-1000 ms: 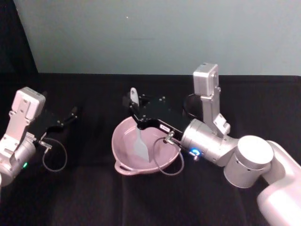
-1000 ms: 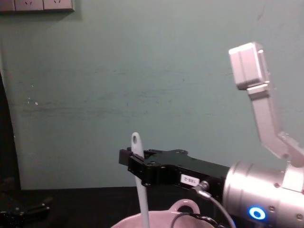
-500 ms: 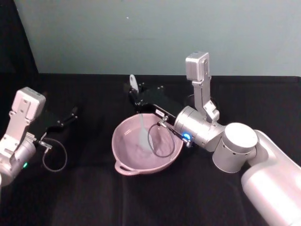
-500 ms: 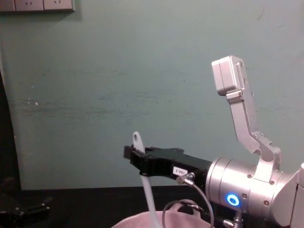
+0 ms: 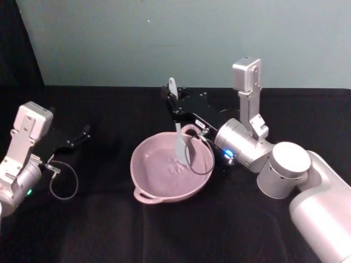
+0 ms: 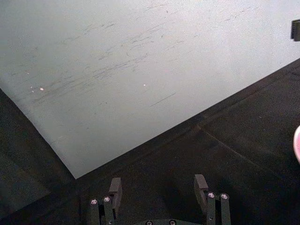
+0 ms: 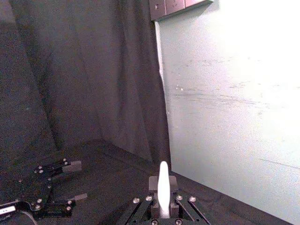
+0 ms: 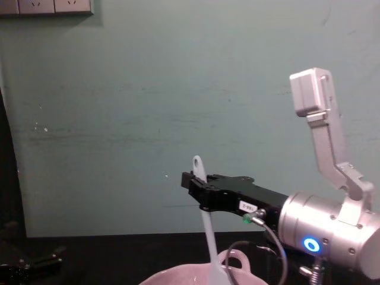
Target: Use the one hand to pick up the spoon and stir the clear water in the bowl.
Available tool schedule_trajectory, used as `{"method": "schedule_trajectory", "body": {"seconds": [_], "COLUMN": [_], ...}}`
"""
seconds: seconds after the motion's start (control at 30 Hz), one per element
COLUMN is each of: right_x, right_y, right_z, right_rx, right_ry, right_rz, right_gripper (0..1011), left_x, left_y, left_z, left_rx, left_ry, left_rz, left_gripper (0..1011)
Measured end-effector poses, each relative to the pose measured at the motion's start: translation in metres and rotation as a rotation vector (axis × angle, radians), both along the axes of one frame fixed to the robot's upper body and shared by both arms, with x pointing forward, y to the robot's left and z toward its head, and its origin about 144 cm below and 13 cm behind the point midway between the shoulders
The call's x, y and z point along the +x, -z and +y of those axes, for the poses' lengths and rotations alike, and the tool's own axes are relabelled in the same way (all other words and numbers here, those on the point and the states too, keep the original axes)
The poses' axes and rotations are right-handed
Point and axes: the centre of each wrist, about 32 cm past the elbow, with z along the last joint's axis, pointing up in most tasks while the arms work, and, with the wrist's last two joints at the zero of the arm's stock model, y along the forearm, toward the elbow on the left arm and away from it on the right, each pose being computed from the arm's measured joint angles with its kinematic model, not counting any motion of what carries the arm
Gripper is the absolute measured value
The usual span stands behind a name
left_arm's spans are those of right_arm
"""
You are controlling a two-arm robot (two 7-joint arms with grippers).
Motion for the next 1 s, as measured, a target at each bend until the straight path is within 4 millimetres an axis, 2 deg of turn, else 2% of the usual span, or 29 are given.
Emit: {"method": "schedule_trajectory", "body": {"seconds": [0.23, 0.47, 0.73, 1.0], "right_x": [-0.010, -0.030, -0.045, -0.048], "right_y": [-0.002, -0.008, -0.009, -0.008], "right_z": [-0.015, -0.025, -0.021, -0.010], "right_rx": [-0.008, 0.002, 0.014, 0.027], "right_ry": [-0.010, -0.079, -0.158, -0.197], "right_rz": [-0.005, 0.005, 0.031, 0.046], "right_gripper": [116, 116, 116, 116], "left_x": [0.000, 0.000, 0.000, 0.000], "left_y": [0.000, 0.000, 0.000, 0.000], "left_z": [0.000, 0.000, 0.000, 0.000], "left_rx": [0.000, 0.000, 0.000, 0.000], "left_ry": [0.000, 0.000, 0.000, 0.000], "left_rz": [0.000, 0.000, 0.000, 0.000], "left_gripper": [1011, 1011, 1011, 1011]}}
